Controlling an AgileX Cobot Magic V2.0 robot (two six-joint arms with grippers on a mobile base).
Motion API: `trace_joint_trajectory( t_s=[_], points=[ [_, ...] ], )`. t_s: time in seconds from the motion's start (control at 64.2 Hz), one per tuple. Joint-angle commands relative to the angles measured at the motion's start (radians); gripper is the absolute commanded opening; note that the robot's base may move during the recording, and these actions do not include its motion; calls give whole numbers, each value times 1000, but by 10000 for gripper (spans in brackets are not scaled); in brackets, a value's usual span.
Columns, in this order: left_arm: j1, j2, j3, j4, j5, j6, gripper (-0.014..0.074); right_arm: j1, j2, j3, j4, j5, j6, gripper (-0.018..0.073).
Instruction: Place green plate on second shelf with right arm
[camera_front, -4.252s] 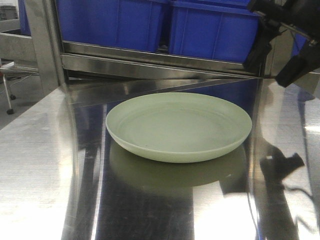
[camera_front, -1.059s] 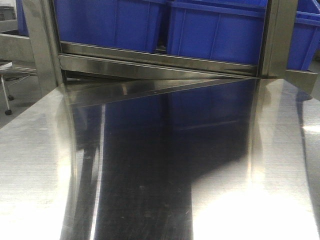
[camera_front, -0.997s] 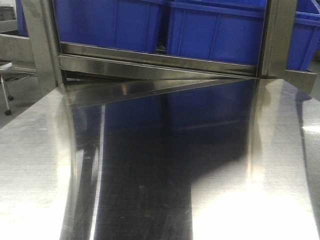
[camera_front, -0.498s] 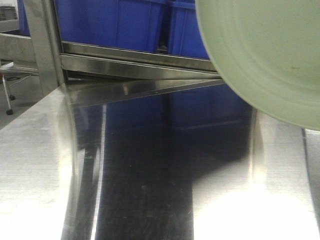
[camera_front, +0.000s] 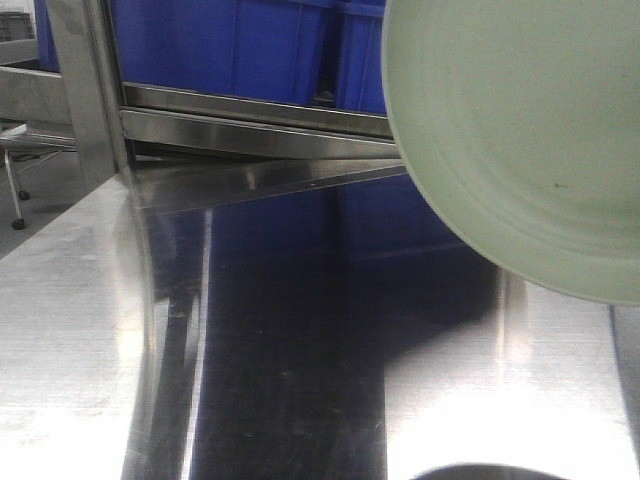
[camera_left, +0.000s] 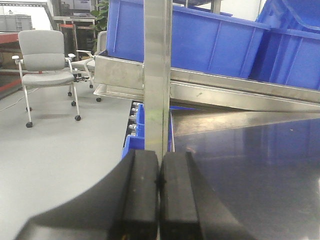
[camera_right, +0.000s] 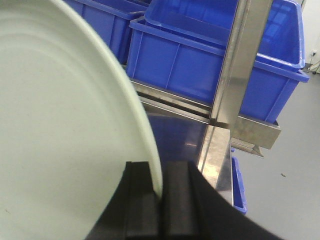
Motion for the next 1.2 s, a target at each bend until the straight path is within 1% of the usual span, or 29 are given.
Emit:
trace_joint_trajectory(
  t_s=[0.0, 1.059, 1.121, 1.184],
  points=[
    [0, -15, 42, -9, -87, -8, 130, -3, 7, -30, 11, -115, 1, 58],
    [0, -15, 42, -9, -87, -8, 130, -3, 7, -30, 11, -111, 1, 58],
    [-24, -15, 42, -9, -87, -8, 130, -3, 7, -30, 11, -111, 1, 58],
    [-78, -15, 42, -9, -87, -8, 130, -3, 7, -30, 11, -111, 1, 58]
  ],
)
